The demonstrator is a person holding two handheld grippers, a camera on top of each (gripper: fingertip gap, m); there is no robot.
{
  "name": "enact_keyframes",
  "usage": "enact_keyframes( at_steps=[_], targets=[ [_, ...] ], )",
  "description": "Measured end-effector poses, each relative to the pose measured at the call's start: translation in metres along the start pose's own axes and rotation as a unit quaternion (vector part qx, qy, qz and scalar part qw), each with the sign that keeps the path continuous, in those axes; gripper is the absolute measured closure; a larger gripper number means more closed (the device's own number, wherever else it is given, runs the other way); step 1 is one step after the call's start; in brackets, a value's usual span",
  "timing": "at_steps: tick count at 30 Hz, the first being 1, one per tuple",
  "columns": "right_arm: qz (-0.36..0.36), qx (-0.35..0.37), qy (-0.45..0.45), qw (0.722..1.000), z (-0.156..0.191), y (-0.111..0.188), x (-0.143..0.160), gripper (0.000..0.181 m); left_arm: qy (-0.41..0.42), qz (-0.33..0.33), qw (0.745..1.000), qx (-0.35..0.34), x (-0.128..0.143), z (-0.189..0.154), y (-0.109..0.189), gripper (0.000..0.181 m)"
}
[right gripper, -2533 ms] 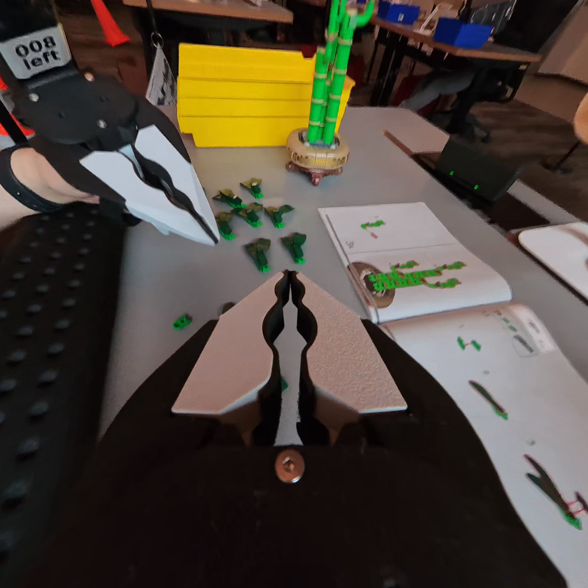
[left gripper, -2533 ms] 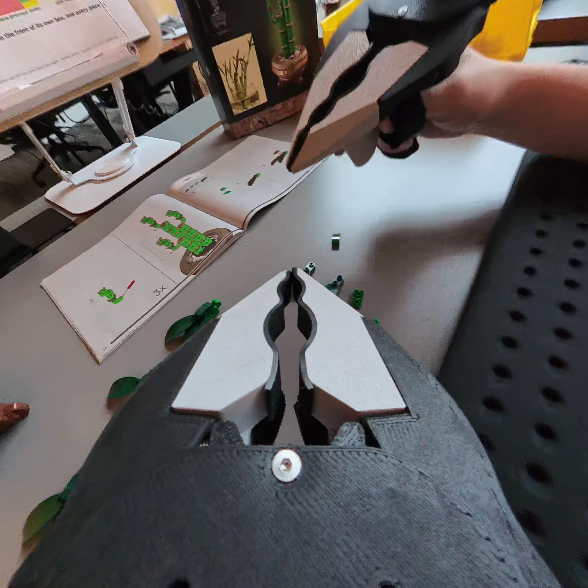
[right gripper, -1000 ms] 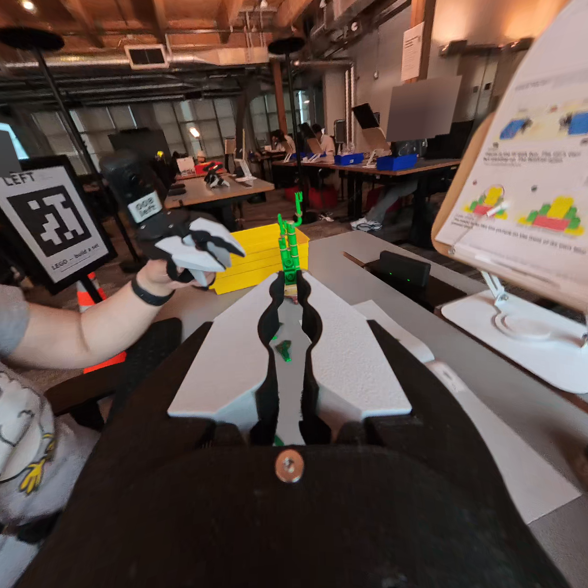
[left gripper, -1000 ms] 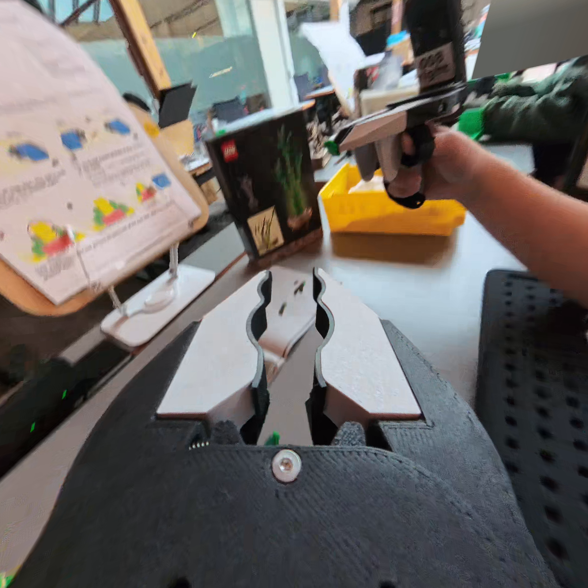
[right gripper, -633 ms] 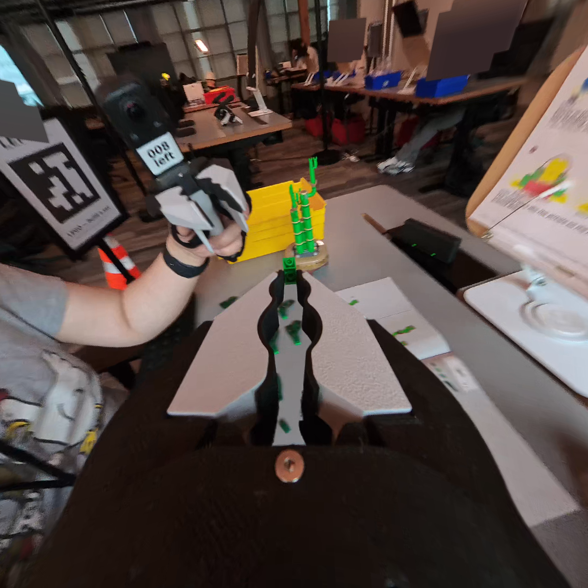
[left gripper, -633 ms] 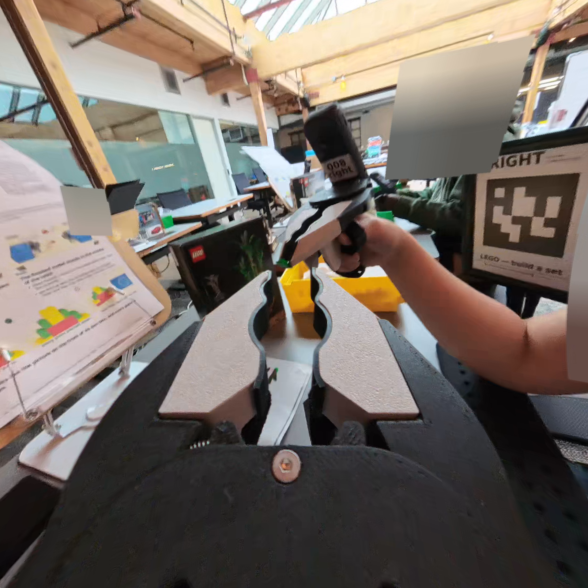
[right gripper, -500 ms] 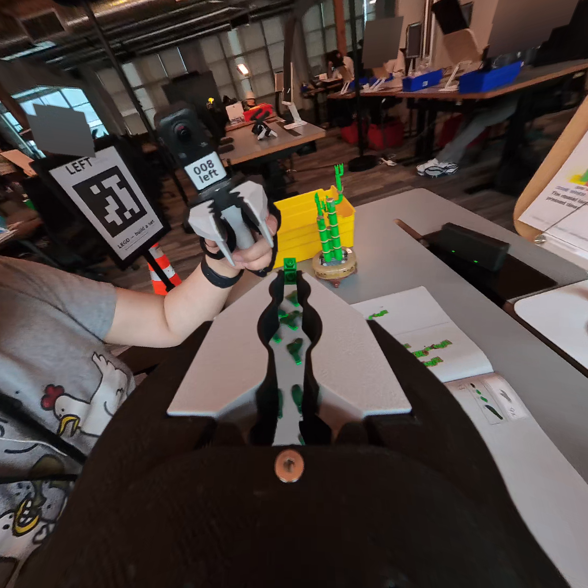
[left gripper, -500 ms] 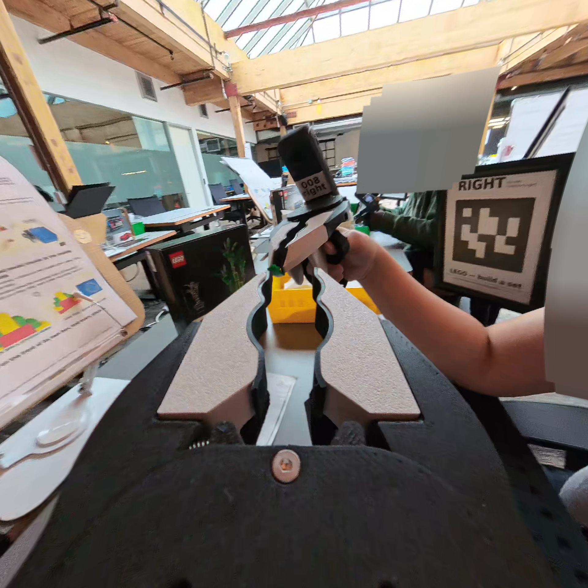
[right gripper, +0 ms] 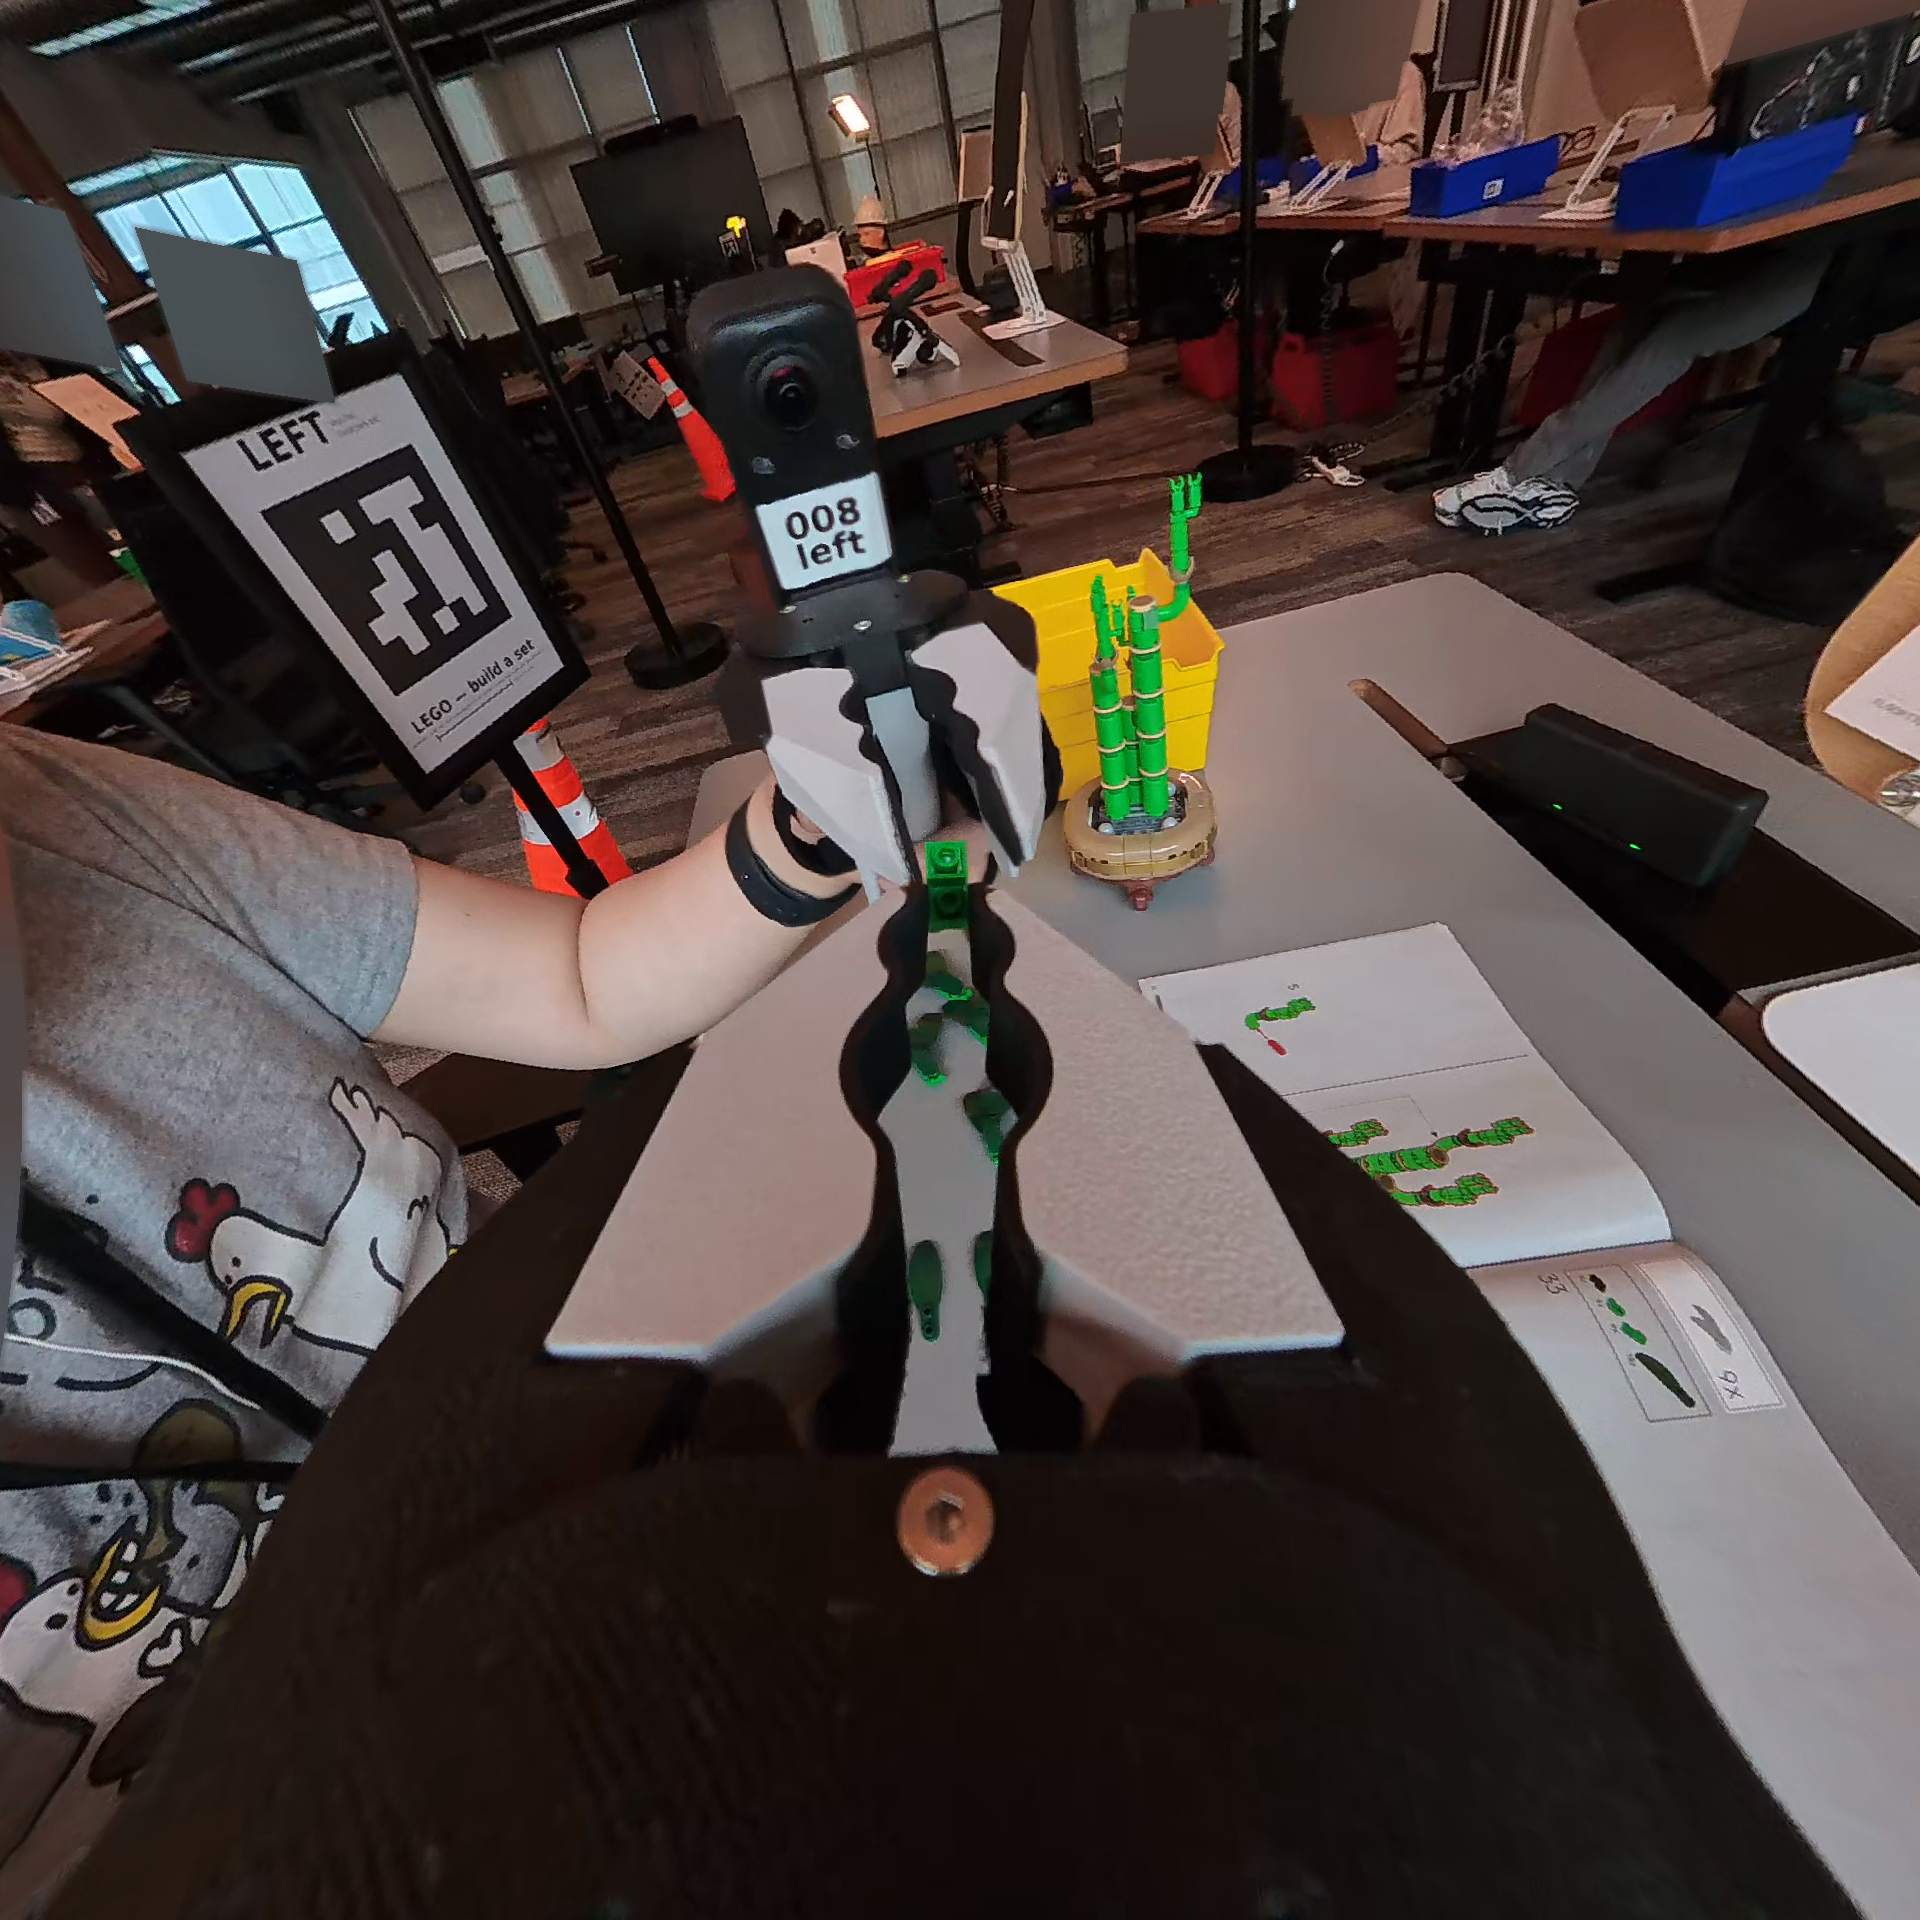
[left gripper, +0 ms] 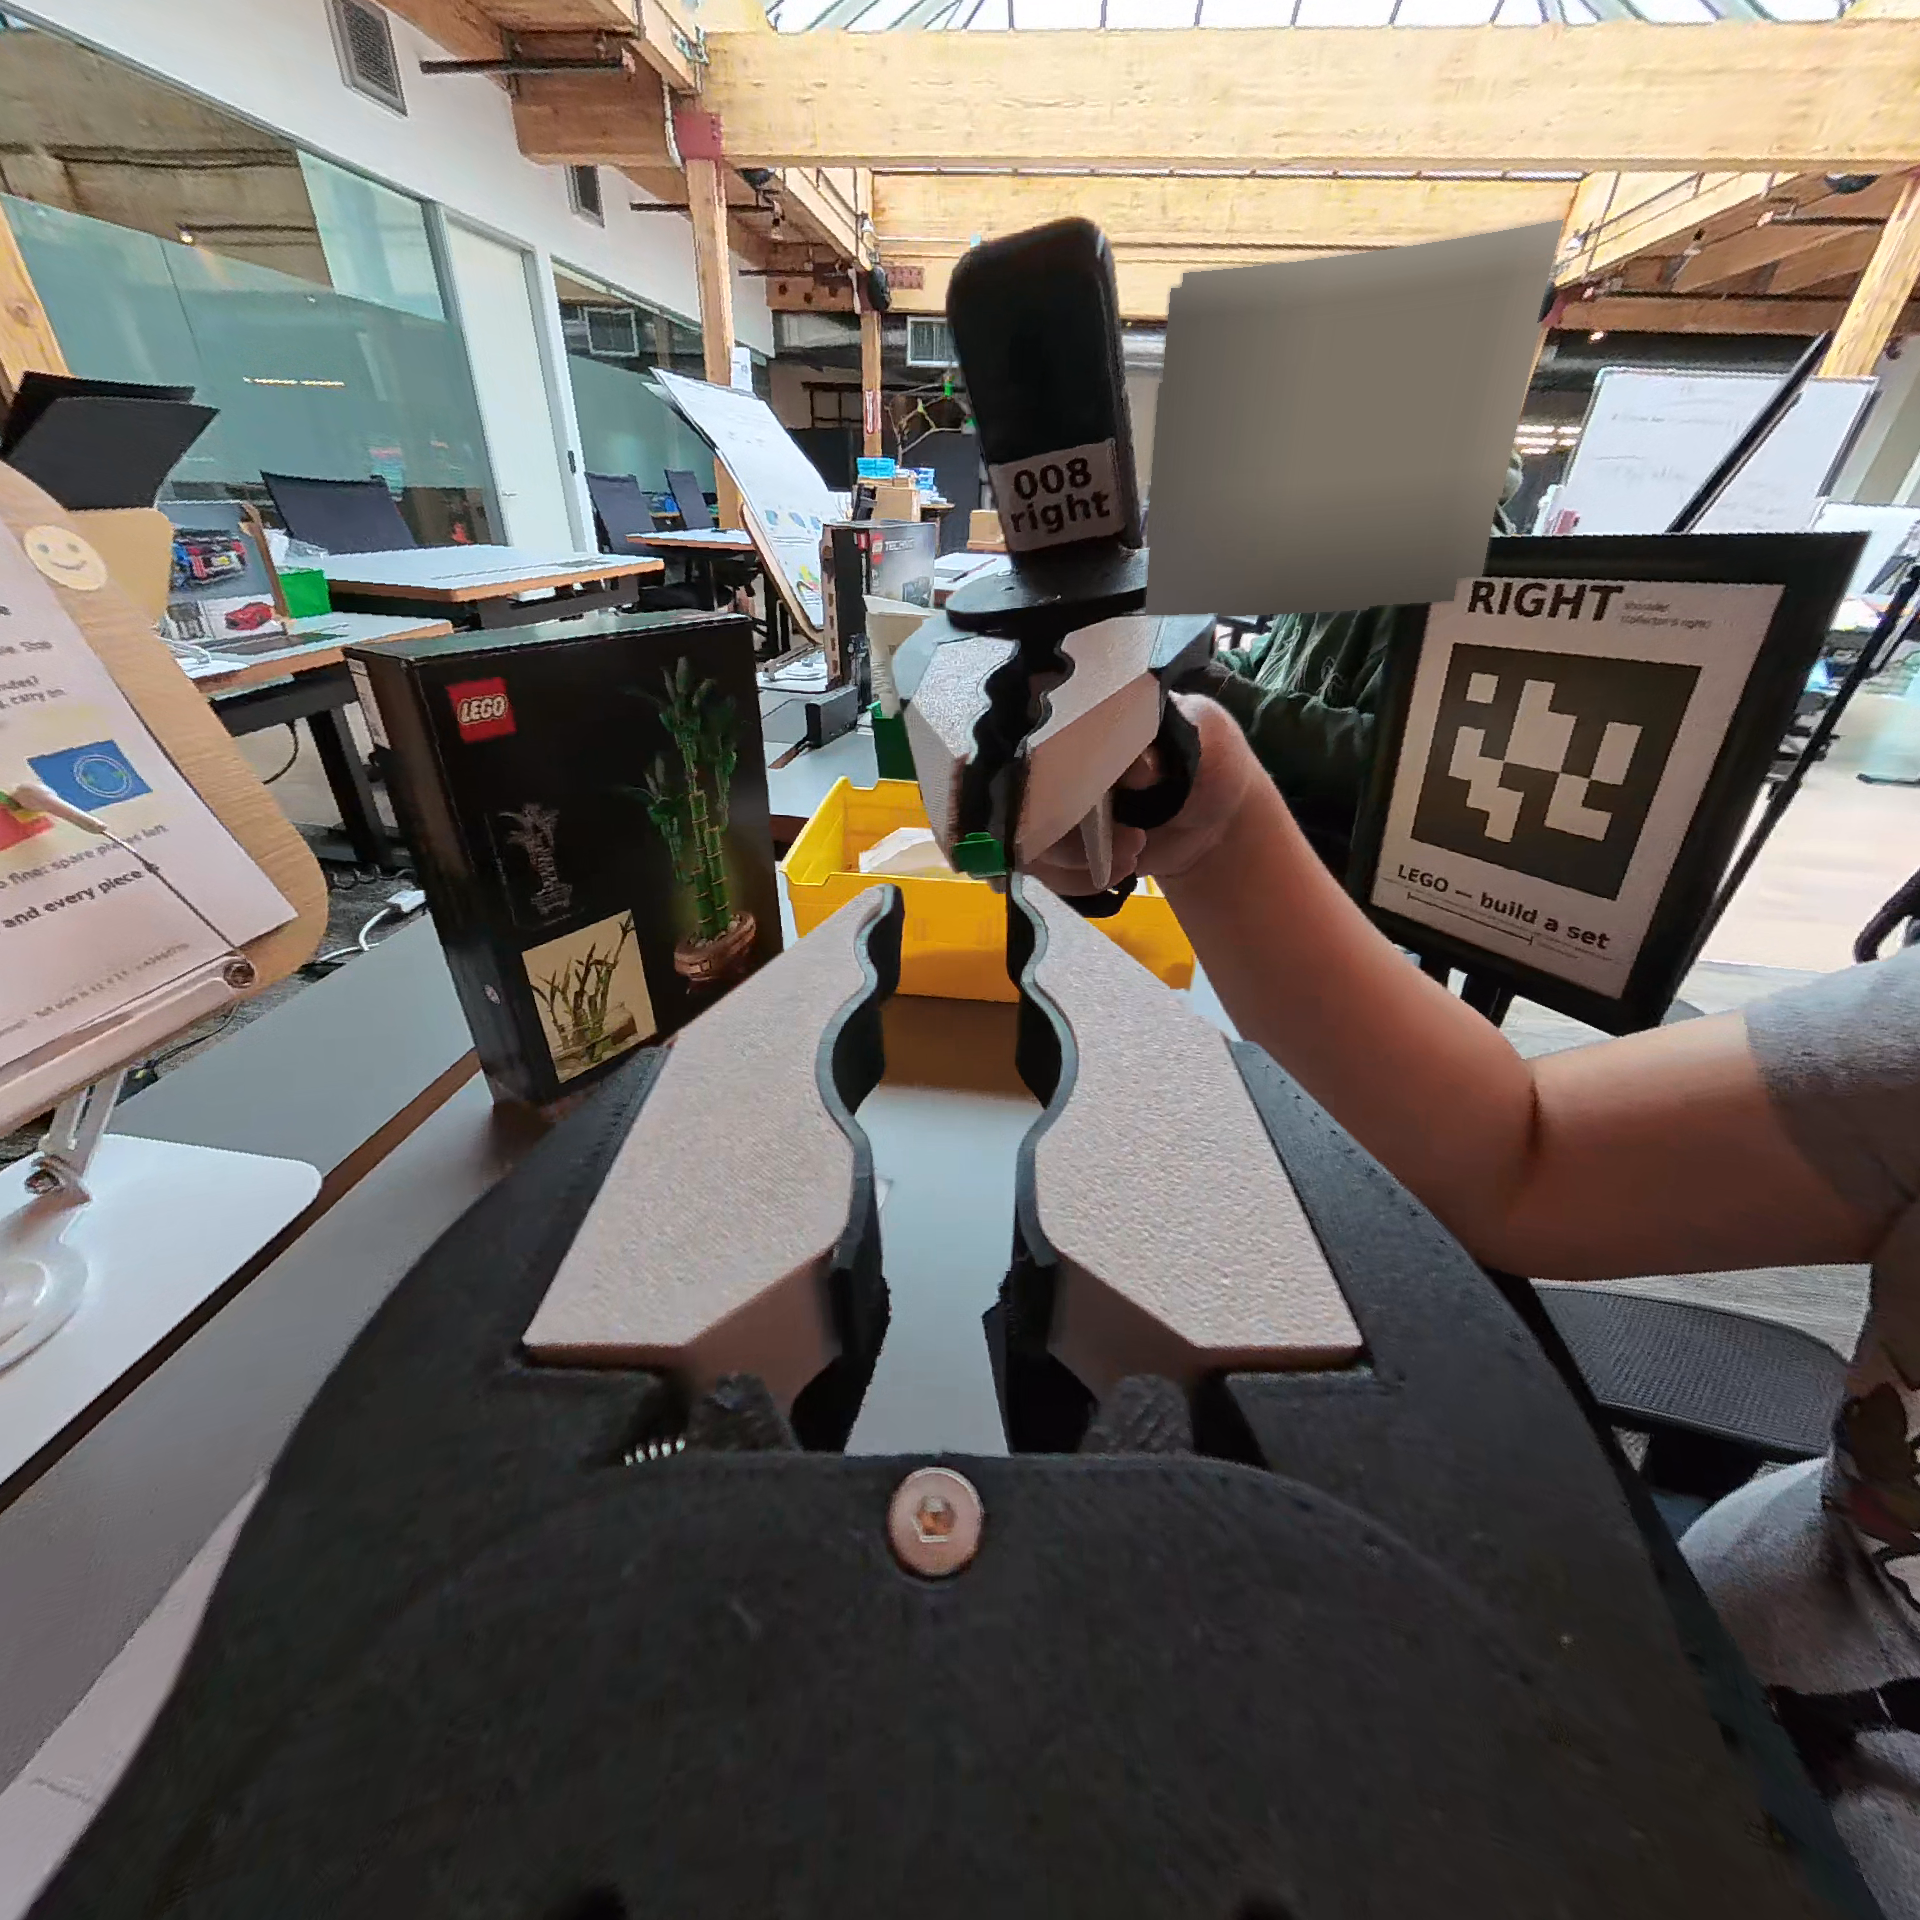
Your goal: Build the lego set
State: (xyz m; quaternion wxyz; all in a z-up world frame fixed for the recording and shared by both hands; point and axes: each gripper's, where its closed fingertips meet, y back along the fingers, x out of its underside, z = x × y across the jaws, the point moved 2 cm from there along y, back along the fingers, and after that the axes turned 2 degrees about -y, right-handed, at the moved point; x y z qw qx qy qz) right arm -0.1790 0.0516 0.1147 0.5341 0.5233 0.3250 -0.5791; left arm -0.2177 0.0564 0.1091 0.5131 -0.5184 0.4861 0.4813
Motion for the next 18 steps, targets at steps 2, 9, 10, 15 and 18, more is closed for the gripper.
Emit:
enact_keyframes(
  at_steps=[2, 9, 10, 15, 18],
  targets=[
    [0.005, 0.000, 0.002, 1.000, 0.0009, -0.0014, 0.0013, 0.176, 0.005, -0.005, 1.000, 0.005, 0.0000, -0.0009, -0.0007, 0.164],
    [0.014, -0.004, 0.007, 1.000, 0.0014, -0.0052, 0.0043, 0.176, -0.002, 0.001, 1.000, 0.016, 0.0024, -0.0046, -0.0030, 0.168],
    [0.017, -0.004, 0.007, 1.000, 0.0014, -0.0054, 0.0051, 0.176, -0.003, -0.001, 1.000, 0.017, 0.0021, -0.0047, -0.0030, 0.171],
    [0.020, -0.004, 0.006, 1.000, 0.0004, -0.0055, 0.0069, 0.176, -0.010, -0.004, 1.000, 0.021, 0.0036, -0.0058, -0.0038, 0.174],
    [0.019, -0.007, 0.007, 1.000, 0.0001, -0.0054, 0.0070, 0.176, -0.009, 0.000, 1.000, 0.023, 0.0049, -0.0060, -0.0047, 0.174]
  ],
)
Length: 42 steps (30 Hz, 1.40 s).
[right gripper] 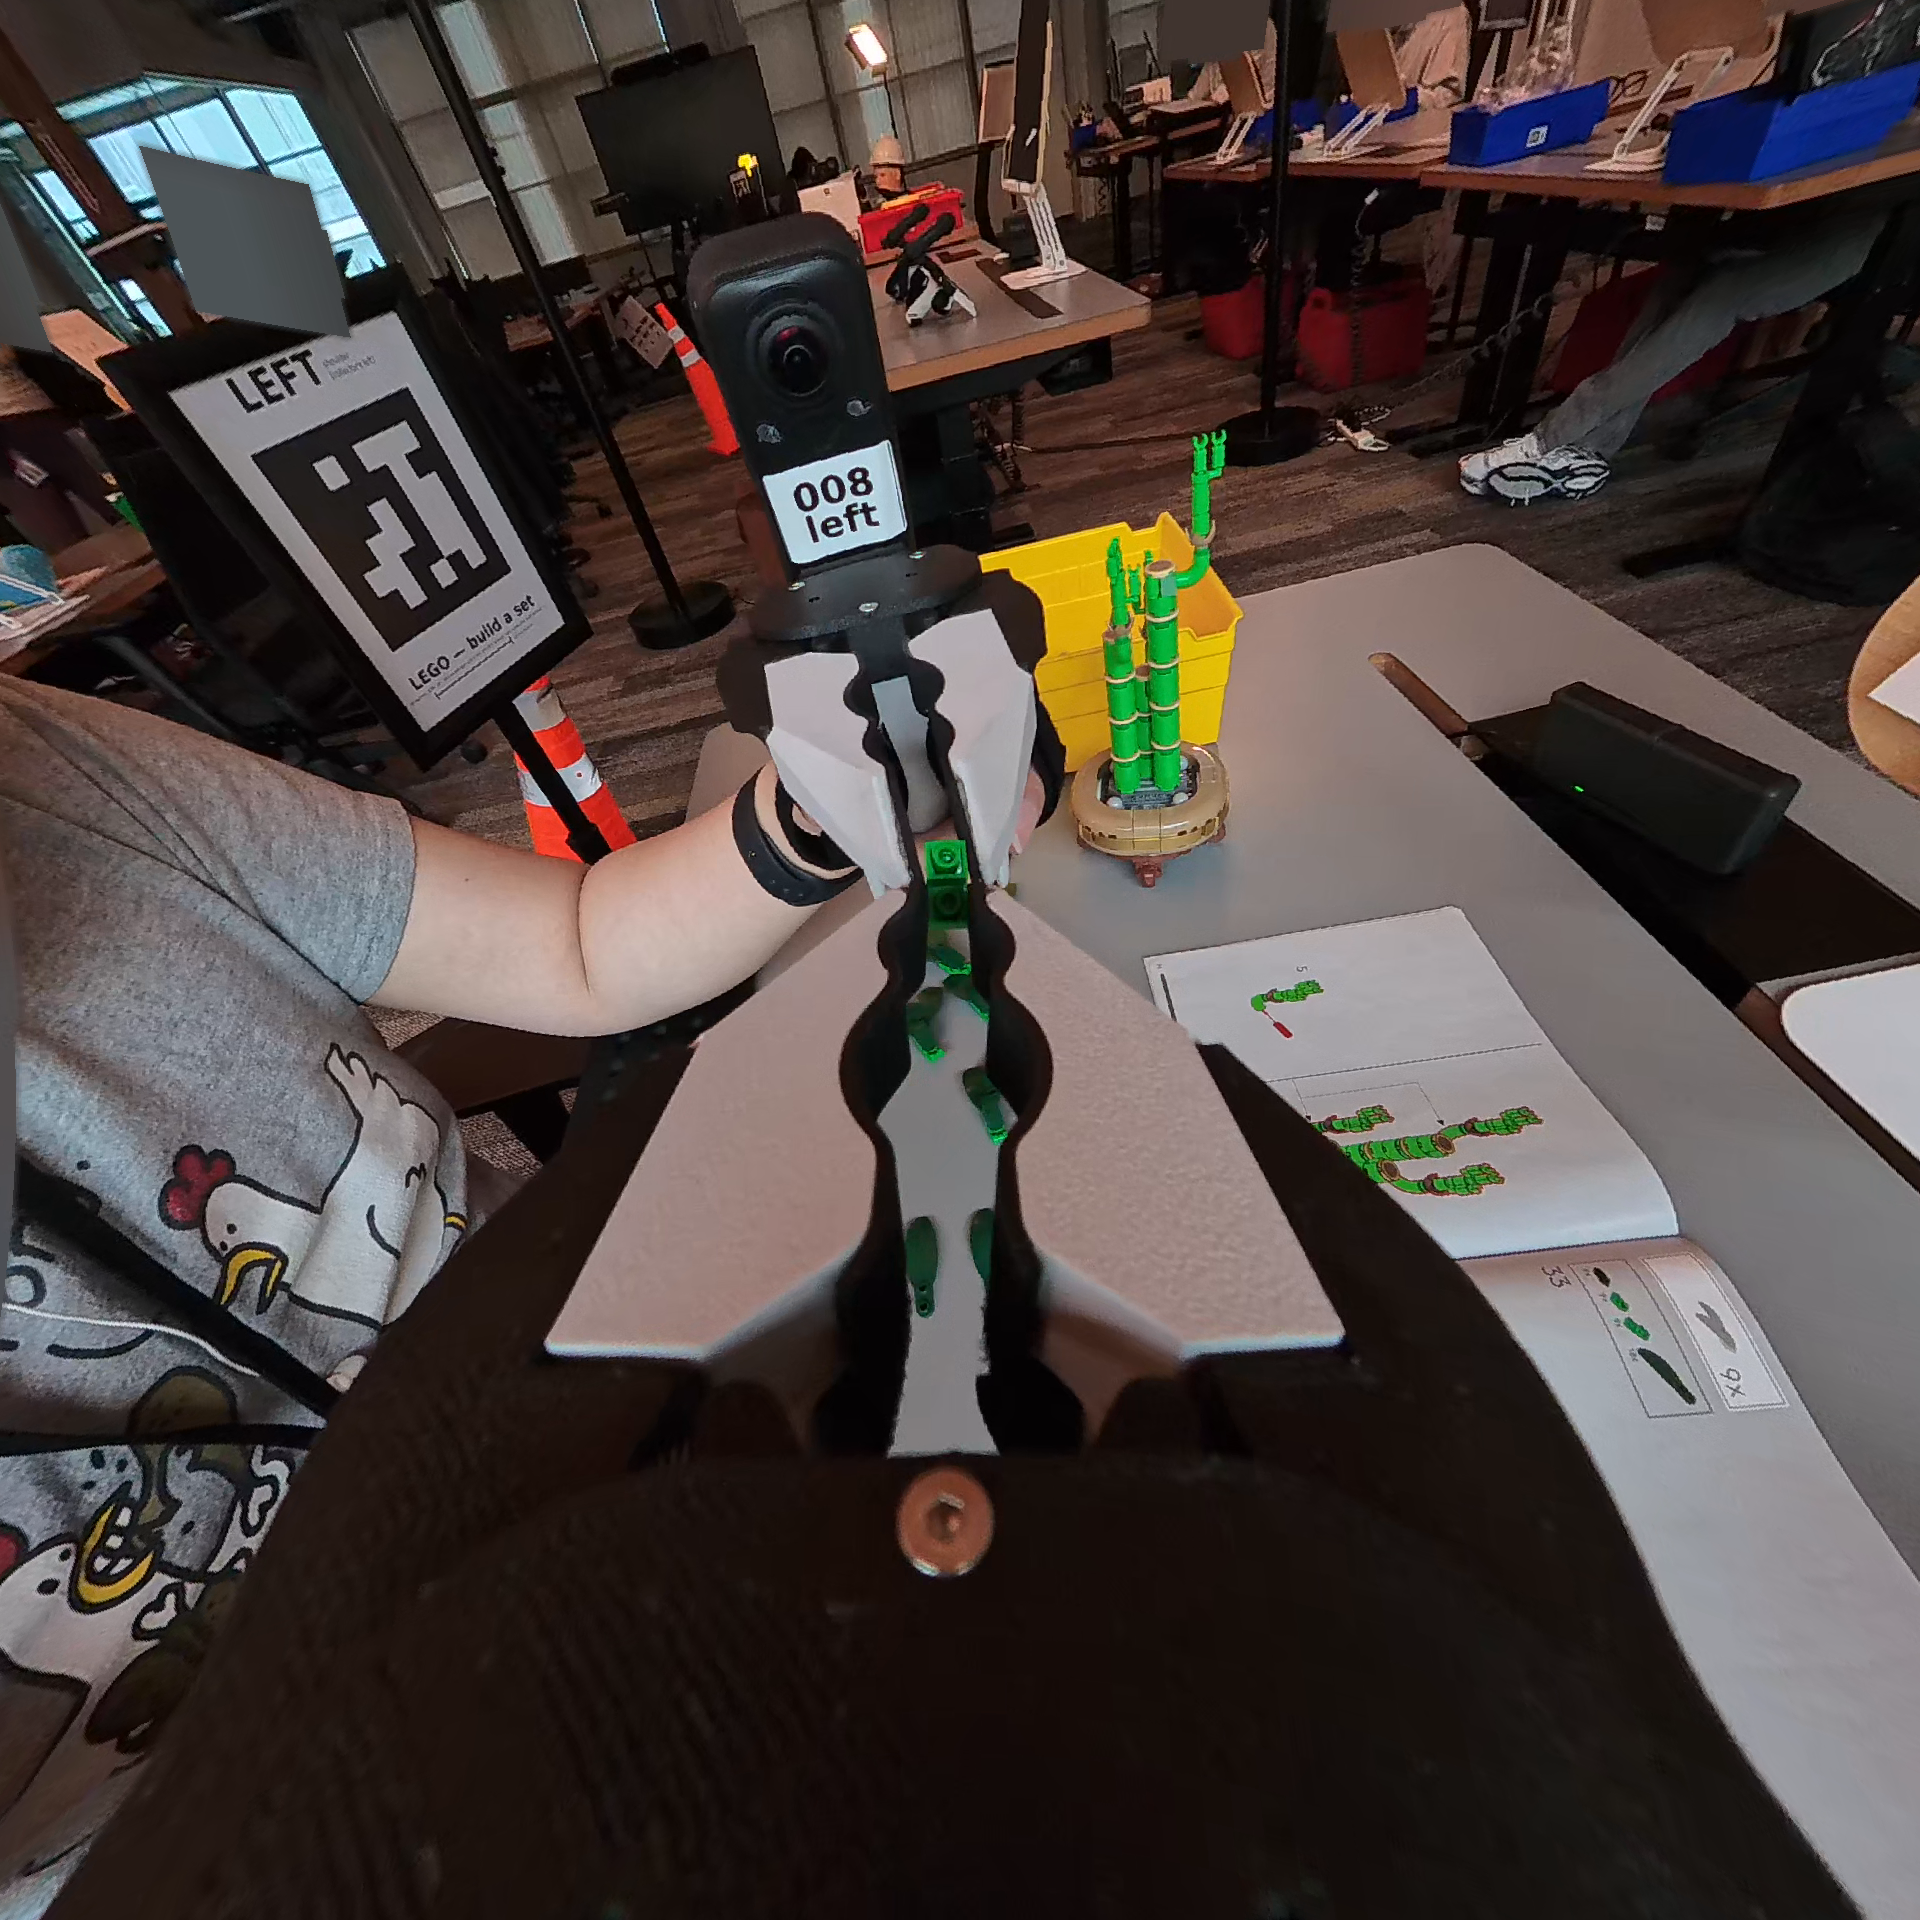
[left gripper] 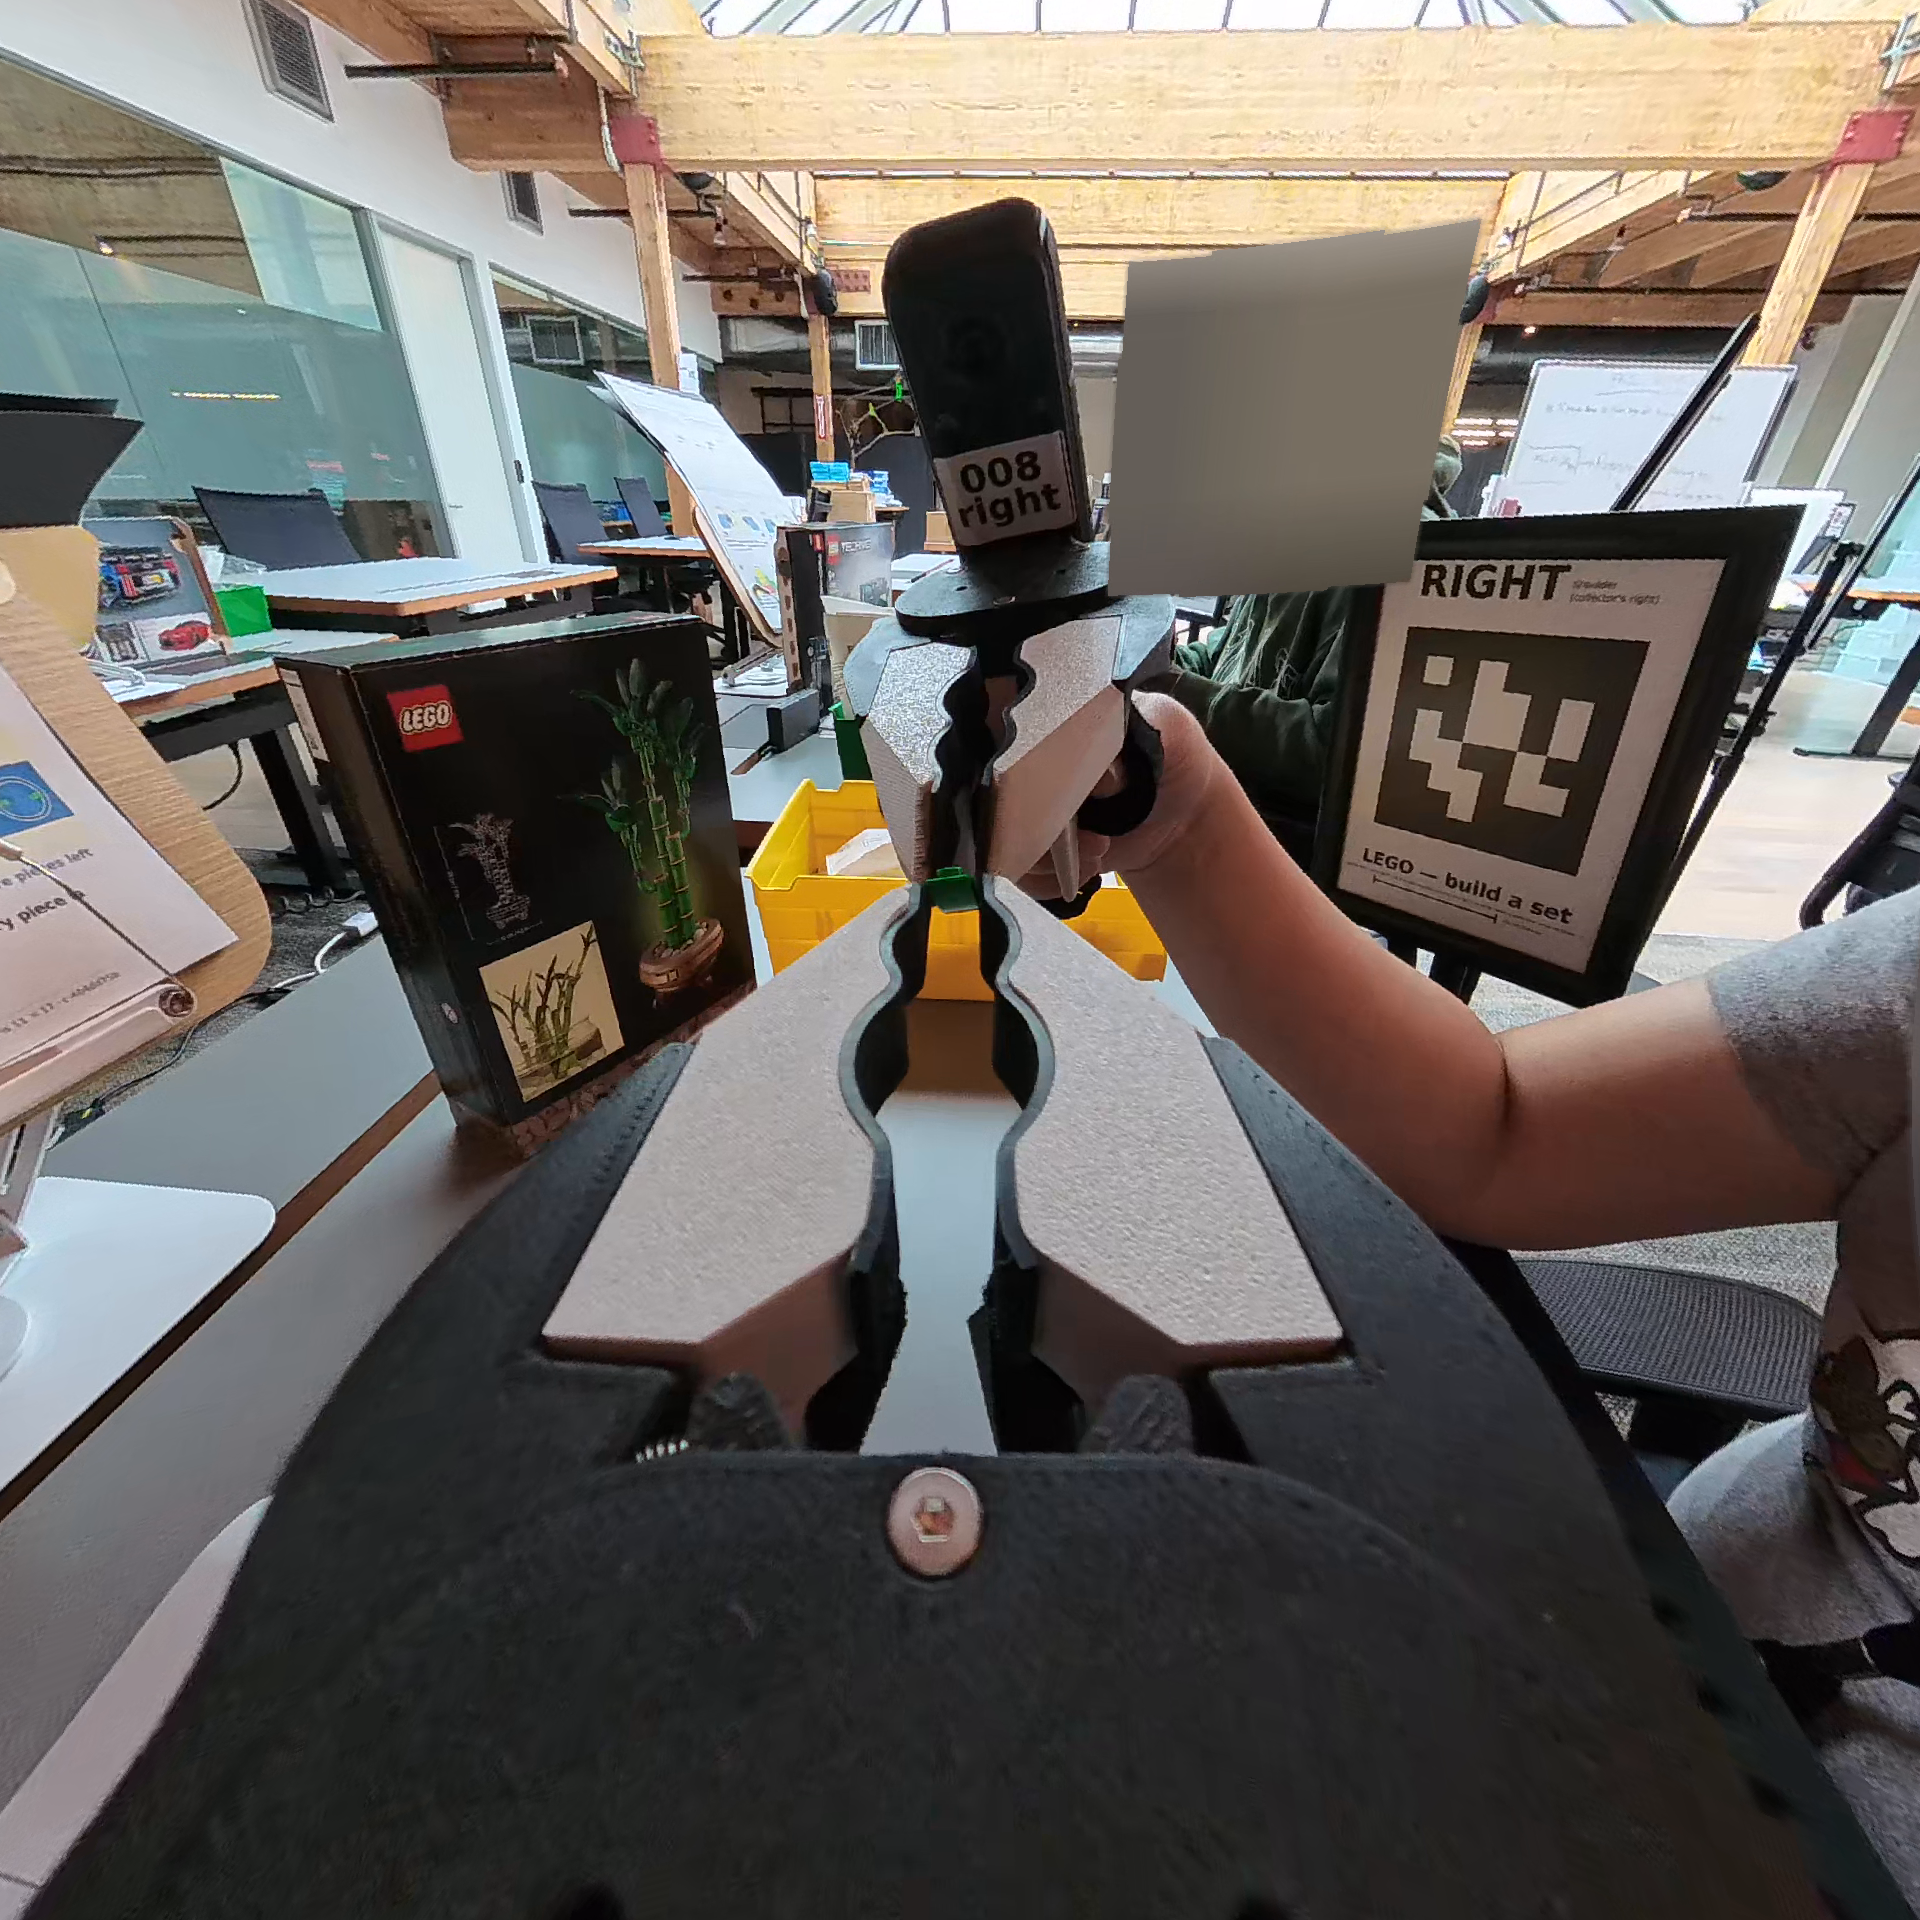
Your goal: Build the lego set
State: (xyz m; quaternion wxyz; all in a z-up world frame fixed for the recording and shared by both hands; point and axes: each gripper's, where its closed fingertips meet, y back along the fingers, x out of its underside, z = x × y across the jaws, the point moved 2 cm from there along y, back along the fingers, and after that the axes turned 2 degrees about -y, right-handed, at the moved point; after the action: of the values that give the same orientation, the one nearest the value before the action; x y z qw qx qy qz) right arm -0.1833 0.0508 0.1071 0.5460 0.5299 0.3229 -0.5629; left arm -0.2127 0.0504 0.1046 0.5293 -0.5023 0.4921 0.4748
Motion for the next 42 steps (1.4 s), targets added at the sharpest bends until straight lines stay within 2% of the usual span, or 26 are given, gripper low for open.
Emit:
enact_keyframes(
  at_steps=[6, 8, 10, 13, 16, 18, 20, 24, 27, 30, 33, 37, 42],
  targets=[
    [-0.019, 0.009, 0.023, 1.000, -0.002, 0.001, -0.005, 0.171, -0.018, -0.002, 1.000, -0.014, -0.003, 0.002, 0.003, 0.176],
    [-0.037, 0.039, 0.056, 0.997, -0.005, 0.007, -0.012, 0.161, -0.027, -0.013, 0.999, -0.028, -0.008, 0.006, 0.008, 0.176],
    [-0.050, 0.108, 0.118, 0.986, -0.006, 0.018, -0.024, 0.155, -0.028, -0.026, 0.998, -0.043, -0.017, 0.011, 0.018, 0.175],
    [-0.082, 0.189, 0.282, 0.937, 0.024, 0.037, -0.046, 0.151, -0.028, -0.058, 0.995, -0.071, -0.036, 0.018, 0.041, 0.176],
    [-0.077, 0.253, 0.361, 0.894, 0.043, 0.045, -0.055, 0.151, -0.030, -0.092, 0.992, -0.081, -0.054, 0.018, 0.061, 0.175],
    [-0.061, 0.272, 0.388, 0.878, 0.048, 0.041, -0.055, 0.151, -0.029, -0.105, 0.991, -0.078, -0.061, 0.015, 0.068, 0.175],
    [-0.053, 0.284, 0.444, 0.848, 0.053, 0.030, -0.054, 0.150, -0.016, -0.110, 0.991, -0.074, -0.064, 0.013, 0.070, 0.176],
    [-0.023, 0.307, 0.518, 0.798, 0.052, 0.000, -0.047, 0.153, 0.037, -0.112, 0.993, -0.026, -0.064, 0.004, 0.061, 0.176],
    [-0.036, 0.312, 0.532, 0.787, 0.052, -0.014, -0.048, 0.156, 0.060, -0.112, 0.992, 0.011, -0.063, -0.007, 0.053, 0.176],
    [-0.061, 0.334, 0.539, 0.771, 0.053, -0.015, -0.054, 0.158, 0.069, -0.112, 0.991, 0.027, -0.063, -0.012, 0.047, 0.176],
    [-0.065, 0.315, 0.542, 0.777, 0.058, -0.019, -0.051, 0.163, 0.080, -0.111, 0.990, 0.043, -0.063, -0.017, 0.043, 0.176],
    [-0.058, 0.323, 0.560, 0.761, 0.057, -0.020, -0.049, 0.171, 0.091, -0.106, 0.988, 0.061, -0.061, -0.023, 0.037, 0.176],
    [-0.058, 0.313, 0.558, 0.766, 0.057, -0.019, -0.047, 0.178, 0.100, -0.100, 0.987, 0.073, -0.058, -0.025, 0.033, 0.176]
  ],
)
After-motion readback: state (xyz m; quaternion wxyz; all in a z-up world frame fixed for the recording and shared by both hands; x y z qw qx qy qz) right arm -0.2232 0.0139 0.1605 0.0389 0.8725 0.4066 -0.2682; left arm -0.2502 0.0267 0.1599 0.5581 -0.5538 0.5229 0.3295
